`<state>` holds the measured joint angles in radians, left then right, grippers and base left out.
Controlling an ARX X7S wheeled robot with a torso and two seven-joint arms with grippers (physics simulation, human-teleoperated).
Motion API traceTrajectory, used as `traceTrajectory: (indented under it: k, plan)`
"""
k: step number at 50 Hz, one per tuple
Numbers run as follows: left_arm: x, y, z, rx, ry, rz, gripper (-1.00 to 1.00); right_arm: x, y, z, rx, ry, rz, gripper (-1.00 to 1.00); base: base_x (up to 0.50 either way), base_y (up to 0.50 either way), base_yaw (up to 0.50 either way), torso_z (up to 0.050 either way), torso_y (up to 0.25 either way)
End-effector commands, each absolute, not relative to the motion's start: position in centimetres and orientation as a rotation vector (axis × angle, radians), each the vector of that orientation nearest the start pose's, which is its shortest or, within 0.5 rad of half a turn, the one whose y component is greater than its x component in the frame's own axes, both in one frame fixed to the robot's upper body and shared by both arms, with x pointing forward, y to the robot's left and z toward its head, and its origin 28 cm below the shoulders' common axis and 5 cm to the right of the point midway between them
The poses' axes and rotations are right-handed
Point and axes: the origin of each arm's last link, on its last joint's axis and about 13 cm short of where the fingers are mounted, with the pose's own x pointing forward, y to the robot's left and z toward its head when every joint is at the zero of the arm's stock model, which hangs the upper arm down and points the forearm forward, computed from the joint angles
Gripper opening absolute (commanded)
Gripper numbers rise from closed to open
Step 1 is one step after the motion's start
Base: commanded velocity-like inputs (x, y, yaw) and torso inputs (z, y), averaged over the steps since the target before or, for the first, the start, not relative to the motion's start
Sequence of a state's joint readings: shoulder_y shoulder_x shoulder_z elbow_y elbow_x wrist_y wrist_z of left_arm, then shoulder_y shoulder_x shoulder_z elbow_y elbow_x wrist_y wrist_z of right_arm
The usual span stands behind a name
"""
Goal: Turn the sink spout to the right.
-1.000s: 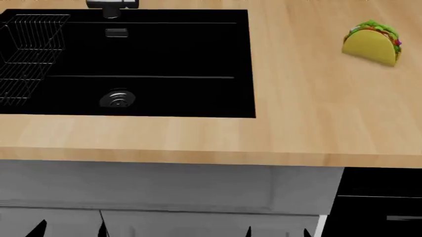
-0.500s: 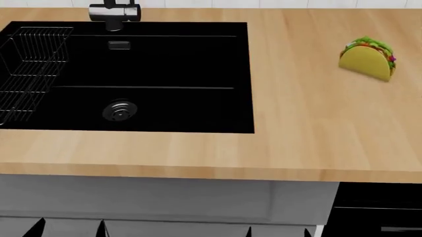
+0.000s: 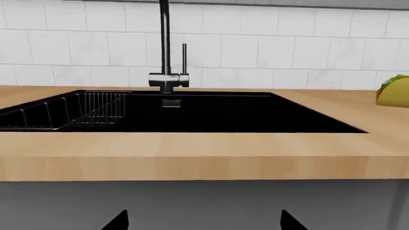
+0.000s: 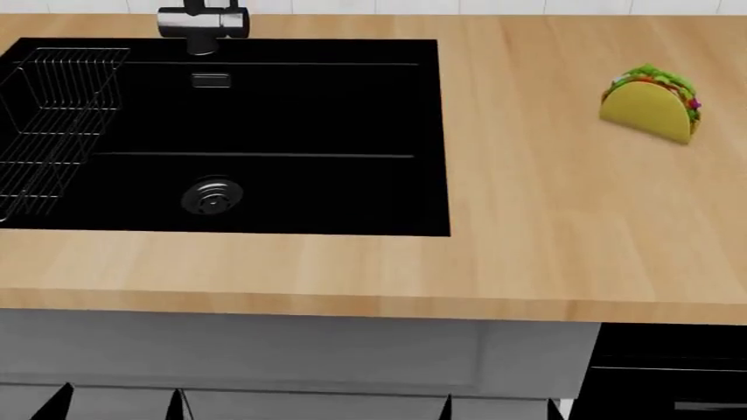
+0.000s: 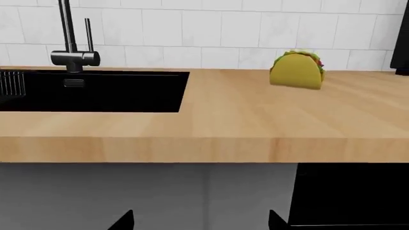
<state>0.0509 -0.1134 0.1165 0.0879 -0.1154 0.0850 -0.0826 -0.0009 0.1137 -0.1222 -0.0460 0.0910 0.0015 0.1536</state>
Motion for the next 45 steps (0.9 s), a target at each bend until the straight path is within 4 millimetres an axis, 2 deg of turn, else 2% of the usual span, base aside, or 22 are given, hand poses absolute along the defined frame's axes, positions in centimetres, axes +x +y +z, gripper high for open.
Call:
traceTrajectory:
  k: [1,9,16,33,35,40,45]
  plan:
    - [19.7,20.6,3.7,0.009,-0.145,-0.025,1.0,20.9,-9.9,4.1,-0.042,-0.071,-0.027,1.0,0.0,0.0,0.0,0.0,0.0]
    - [19.8,20.6,4.9,-0.006,-0.159,-0.03,1.0,20.5,-9.7,6.7,-0.064,-0.112,-0.004,1.0,0.0,0.0,0.0,0.0,0.0]
    - [20.1,20.8,6.9,-0.007,-0.207,-0.021,1.0,20.5,-9.7,9.7,-0.068,-0.179,0.001,1.0,0.0,0.0,0.0,0.0,0.0]
    - [19.7,20.9,11.3,0.01,-0.305,-0.008,1.0,19.5,-10.0,13.4,-0.084,-0.259,-0.037,1.0,0.0,0.0,0.0,0.0,0.0]
    - [19.6,21.0,11.6,0.011,-0.312,-0.006,1.0,19.3,-10.0,14.1,-0.027,-0.263,-0.04,1.0,0.0,0.0,0.0,0.0,0.0]
    - [19.3,20.9,12.8,0.014,-0.337,-0.003,1.0,19.1,-9.9,14.8,-0.123,-0.299,-0.068,1.0,0.0,0.0,0.0,0.0,0.0]
    - [19.4,20.9,13.5,0.03,-0.343,-0.002,1.0,18.9,-9.8,15.4,-0.117,-0.308,-0.061,1.0,0.0,0.0,0.0,0.0,0.0]
